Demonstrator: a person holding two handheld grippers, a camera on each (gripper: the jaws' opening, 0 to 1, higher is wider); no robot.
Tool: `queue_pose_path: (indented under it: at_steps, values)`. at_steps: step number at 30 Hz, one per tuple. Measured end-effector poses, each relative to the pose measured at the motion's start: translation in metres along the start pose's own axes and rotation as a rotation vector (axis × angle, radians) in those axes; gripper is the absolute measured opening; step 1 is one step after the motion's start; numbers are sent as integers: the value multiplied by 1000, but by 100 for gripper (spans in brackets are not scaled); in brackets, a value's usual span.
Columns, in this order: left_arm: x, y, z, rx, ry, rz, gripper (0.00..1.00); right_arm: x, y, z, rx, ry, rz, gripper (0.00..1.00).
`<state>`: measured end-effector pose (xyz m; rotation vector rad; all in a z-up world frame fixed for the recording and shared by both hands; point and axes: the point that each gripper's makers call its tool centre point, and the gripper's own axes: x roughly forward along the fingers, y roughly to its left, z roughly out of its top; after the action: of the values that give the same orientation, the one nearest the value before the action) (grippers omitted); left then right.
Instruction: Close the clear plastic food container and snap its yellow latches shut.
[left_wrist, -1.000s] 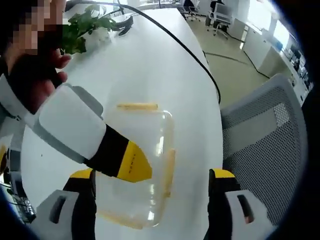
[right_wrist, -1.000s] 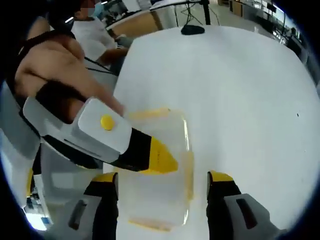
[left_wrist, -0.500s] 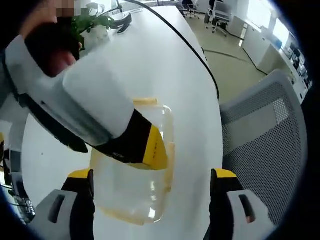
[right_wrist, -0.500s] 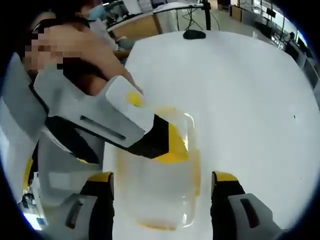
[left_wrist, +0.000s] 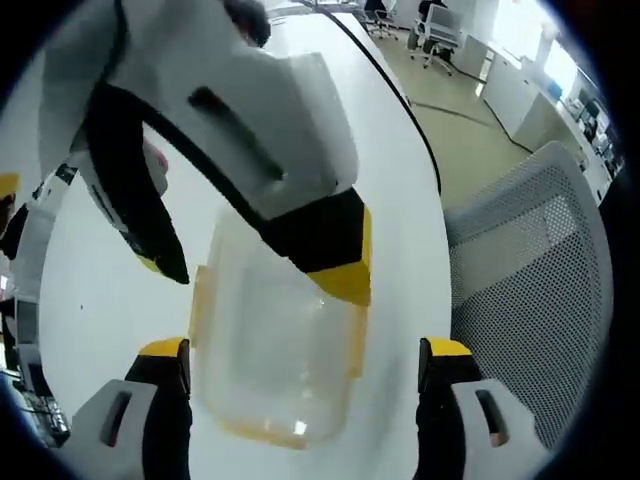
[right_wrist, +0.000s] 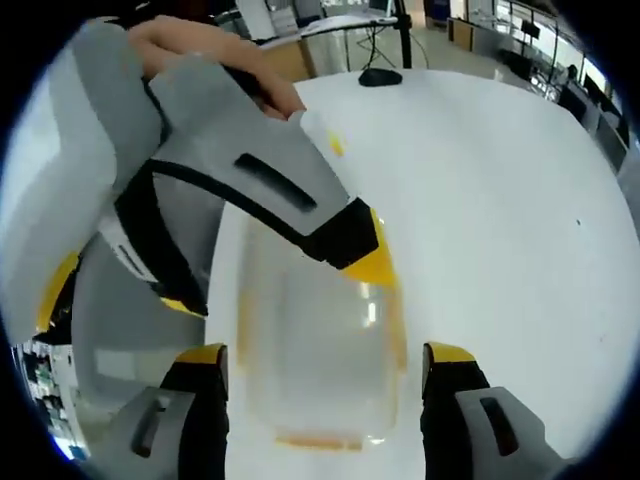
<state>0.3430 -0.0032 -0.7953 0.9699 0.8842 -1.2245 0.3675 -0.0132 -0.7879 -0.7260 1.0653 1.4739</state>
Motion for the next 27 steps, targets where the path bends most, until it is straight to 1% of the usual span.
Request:
queue_pose_path:
  at_steps: [3,4,8,12,17,22,27]
  values:
    - [-1,5,1,-23,-16,-9,94,-4,-2,0,15,-23,-14,79]
    - [-1,7,0,-27,-14,-7,94,-5,-1,0,13,-31,-17,79]
    - [0,9,-4,-15,-7,-14,95,-8,-1,-4,-2,-31,-38,80]
    - [1,7,-9,-7,6,-28,94,-10,0,-4,-8,-49,-49,81]
    - [-1,12,-11,-17,-1,-37,94,-11,3,-6,-10,-50,-56,81]
    - [-1,16,-12,-34,-10,-50,95,-10,7,-11,-15,-36,-64,81]
    - [-1,16,-16,-28,-10,-72,95,-7,12,-14,-23,-33,-68,82]
